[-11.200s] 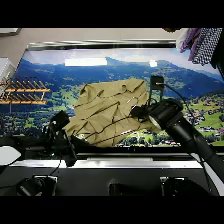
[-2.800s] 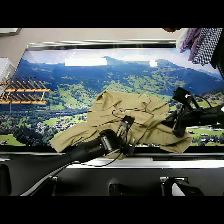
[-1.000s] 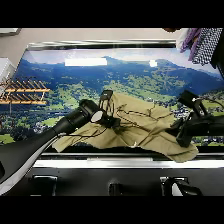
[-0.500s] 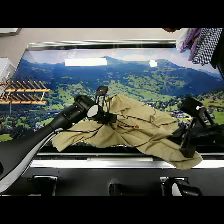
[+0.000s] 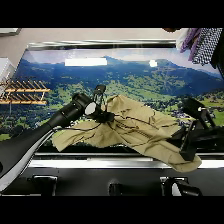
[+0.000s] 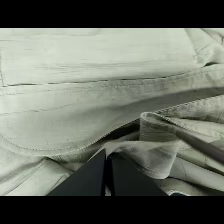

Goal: Fold the clothes and pants, and hang the long-sleeved shirts on hangers.

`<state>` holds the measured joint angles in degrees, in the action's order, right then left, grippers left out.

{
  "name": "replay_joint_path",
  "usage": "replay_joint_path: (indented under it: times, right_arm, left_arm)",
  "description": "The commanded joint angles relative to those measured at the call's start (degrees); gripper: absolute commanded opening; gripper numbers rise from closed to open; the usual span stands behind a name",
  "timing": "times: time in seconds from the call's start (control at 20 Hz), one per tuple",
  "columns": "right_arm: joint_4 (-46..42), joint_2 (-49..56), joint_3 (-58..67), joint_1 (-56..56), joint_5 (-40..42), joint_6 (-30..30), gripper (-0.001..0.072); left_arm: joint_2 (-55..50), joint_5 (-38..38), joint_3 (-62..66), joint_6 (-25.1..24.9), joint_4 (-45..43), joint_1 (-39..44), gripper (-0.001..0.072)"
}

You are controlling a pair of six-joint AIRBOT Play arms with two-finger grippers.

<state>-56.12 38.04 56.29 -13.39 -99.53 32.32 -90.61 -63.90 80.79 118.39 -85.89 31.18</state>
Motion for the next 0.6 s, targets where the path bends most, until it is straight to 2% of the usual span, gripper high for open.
replay_joint_path:
  times: [0.0, 0.25, 0.55]
  right_arm:
    - [0.6, -1.2, 0.0, 0.0, -0.7, 0.4, 0.0018]
    - [3.0, -1.1, 0.0, 0.0, -1.5, 1.5, 0.0018]
    - [2.7, 1.0, -1.7, 0.0, 1.6, 1.3, 0.0018]
  left_arm:
    - [0.0, -0.1, 0.1, -0.2, 0.0, -0.1, 0.0021]
    - [0.0, -0.2, 0.1, -0.2, 0.0, -0.1, 0.0022]
    - [0.0, -1.2, 3.1, -0.2, 0.0, -0.2, 0.0022]
